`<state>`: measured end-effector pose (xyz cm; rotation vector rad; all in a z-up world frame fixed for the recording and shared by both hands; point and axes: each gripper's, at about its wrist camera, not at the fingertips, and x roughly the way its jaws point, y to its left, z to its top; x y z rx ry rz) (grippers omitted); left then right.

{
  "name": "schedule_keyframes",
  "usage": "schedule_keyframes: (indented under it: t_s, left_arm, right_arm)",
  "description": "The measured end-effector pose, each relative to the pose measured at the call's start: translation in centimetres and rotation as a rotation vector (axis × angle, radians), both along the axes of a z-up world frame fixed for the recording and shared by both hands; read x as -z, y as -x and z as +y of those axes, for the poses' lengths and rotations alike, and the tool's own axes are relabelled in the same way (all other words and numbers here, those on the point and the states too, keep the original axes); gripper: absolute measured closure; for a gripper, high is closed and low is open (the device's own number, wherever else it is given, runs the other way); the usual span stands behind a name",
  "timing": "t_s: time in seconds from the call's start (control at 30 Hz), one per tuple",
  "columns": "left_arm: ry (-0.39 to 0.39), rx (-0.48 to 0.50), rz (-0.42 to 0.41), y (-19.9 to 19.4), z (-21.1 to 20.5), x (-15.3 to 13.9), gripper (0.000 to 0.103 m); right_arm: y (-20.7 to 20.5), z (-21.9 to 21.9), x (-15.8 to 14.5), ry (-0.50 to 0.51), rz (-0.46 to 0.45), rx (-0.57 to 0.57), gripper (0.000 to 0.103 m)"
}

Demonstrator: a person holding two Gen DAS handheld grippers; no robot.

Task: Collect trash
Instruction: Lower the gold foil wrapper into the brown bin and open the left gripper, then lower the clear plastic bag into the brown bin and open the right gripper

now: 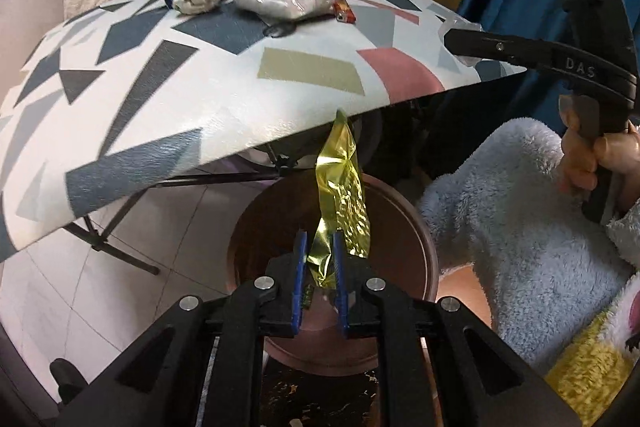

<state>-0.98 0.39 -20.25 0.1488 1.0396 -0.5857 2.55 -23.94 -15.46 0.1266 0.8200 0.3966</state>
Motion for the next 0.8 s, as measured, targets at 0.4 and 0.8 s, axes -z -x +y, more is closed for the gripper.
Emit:
schedule_keyframes:
  t_s: [0.4,0.8]
  left_arm:
    - [0.110,-0.083,-0.160,0.7,0.8,-2.9,0.029]
    - [0.066,-0.236,-0.381,2.4,5.1,-6.5,0.011]
  right_arm:
    - [0.6,1.1,1.6,0.010,0.012,-0.015,0.055]
    - [1.4,5.8,3.9,0.024,0.047,-0.166,0.055]
